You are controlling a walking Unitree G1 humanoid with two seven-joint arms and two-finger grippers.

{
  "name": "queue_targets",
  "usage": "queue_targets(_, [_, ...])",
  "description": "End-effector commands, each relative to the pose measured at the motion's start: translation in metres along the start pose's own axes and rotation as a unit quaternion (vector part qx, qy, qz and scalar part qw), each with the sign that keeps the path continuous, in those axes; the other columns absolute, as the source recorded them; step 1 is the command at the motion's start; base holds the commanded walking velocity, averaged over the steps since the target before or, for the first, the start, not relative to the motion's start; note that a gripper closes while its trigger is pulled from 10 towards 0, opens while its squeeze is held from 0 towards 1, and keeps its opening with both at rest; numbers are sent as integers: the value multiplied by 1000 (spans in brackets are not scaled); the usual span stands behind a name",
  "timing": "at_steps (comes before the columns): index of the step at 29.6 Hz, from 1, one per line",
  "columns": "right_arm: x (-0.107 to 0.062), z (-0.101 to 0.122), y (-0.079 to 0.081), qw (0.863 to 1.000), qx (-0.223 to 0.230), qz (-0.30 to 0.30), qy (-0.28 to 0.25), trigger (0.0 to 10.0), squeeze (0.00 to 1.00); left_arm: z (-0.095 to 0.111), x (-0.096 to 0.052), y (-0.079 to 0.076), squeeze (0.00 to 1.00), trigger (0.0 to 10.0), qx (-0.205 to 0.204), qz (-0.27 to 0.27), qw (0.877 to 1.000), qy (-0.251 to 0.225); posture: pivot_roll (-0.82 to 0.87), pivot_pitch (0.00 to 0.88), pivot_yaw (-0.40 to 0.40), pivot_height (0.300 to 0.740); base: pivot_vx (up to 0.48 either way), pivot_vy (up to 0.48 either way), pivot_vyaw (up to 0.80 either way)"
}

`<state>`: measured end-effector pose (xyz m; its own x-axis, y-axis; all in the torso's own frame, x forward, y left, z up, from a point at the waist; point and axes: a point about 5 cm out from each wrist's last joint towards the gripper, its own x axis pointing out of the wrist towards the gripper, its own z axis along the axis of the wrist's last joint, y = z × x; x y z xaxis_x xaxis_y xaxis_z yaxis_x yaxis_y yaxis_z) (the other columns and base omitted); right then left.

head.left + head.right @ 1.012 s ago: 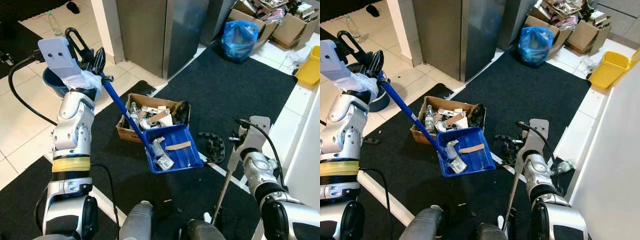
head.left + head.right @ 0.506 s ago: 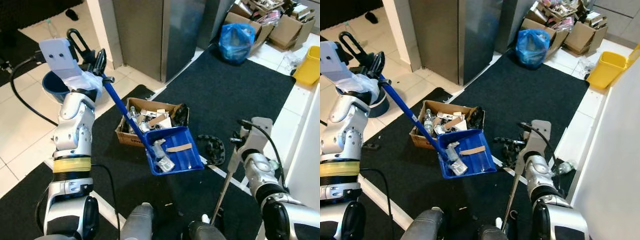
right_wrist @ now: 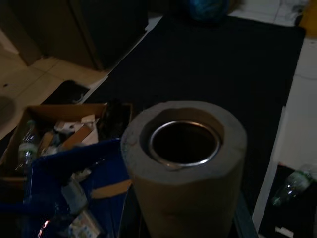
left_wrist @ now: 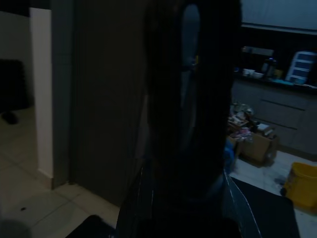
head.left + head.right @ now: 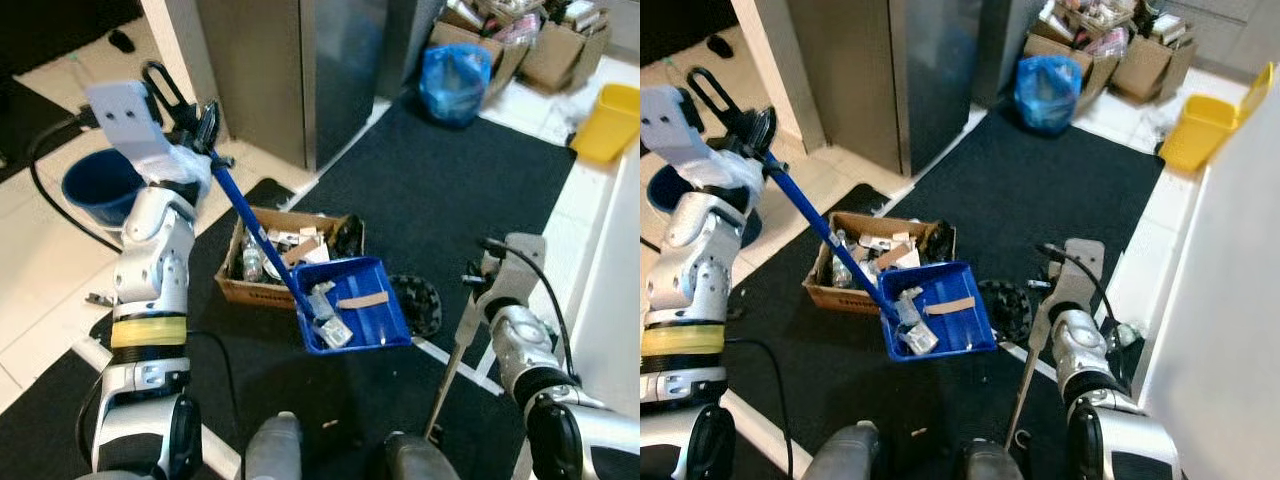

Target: Sweep floor

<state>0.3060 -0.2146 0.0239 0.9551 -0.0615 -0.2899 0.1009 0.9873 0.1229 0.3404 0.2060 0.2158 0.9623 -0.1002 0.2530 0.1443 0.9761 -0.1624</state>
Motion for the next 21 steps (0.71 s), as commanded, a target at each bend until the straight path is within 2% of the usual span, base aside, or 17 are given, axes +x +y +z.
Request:
queue_targets(1, [1, 0, 6, 1000, 21, 7, -6, 10000, 0, 7, 1, -3, 0, 10000, -6, -5, 1000, -20, 156, 18, -32, 740, 480, 0, 0])
queue_targets(8, [1, 1, 7, 1000, 24, 12, -11, 10000, 0, 7, 2, -4, 0, 10000, -6, -7, 1000, -19, 155, 27, -29, 740, 480, 0, 0])
queue_targets(12, [-1, -4, 12, 999, -2, 39, -1, 10000, 0, 6, 1, -5, 0, 10000, -6, -7, 1000, -17, 154, 33, -27, 740, 480, 0, 800])
queue_targets(20, [-2, -4, 10, 999, 15, 29, -8, 10000, 0, 5, 0, -6, 0, 10000, -7, -9, 1000, -14, 155, 37, -19, 740, 480, 0, 800])
queue_targets(21, [-2, -4, 9, 1000, 20, 21, -9, 10000, 0, 5, 1, -6, 0, 10000, -7, -10, 1000, -13, 154, 37, -15, 740, 480, 0, 0])
